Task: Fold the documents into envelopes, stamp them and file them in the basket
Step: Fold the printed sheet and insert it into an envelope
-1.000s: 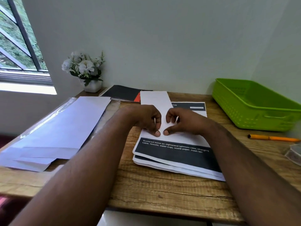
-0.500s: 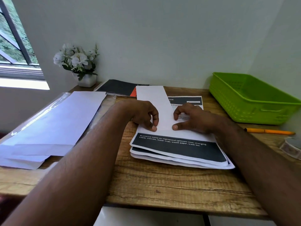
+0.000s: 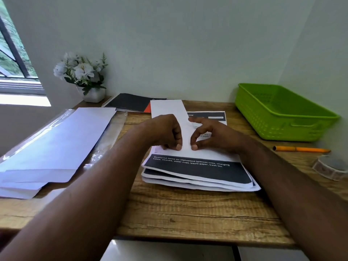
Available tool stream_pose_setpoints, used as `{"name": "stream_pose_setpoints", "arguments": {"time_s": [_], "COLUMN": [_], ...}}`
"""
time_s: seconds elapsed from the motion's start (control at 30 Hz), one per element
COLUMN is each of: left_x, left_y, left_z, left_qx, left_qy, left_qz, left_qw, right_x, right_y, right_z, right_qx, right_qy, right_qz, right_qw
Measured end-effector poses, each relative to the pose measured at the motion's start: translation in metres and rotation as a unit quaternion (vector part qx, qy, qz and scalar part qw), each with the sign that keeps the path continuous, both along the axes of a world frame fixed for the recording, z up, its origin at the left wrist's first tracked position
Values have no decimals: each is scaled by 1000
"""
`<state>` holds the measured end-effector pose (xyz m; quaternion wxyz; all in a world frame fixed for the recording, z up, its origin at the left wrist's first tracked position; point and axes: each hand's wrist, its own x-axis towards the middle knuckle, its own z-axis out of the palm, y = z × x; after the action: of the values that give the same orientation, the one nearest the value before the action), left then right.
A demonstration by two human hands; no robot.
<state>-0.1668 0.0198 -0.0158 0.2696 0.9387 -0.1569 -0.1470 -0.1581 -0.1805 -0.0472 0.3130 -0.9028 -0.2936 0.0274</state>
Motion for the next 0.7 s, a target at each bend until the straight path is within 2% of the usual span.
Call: {"name": "stream_pose_setpoints", "arguments": {"time_s": [0.27,0.47,0.7], "left_x": [2,-7,-7], "left_y": [26,8,1], "left_z": [10,6,4], "left_qx": [32,50,49], "left_qy": [63,-22,-47], "left_qz": [58,-56,-65], "left_qw": [996,997,996], "right_x": [5,7,4], "right_y": [-18,-17,-17], "right_z": [0,3,6], "right_qx": [27,9,14], "right_qy": [46,55,67], "right_qz": [-34,-30,-36], "right_qw": [998,998,997]}}
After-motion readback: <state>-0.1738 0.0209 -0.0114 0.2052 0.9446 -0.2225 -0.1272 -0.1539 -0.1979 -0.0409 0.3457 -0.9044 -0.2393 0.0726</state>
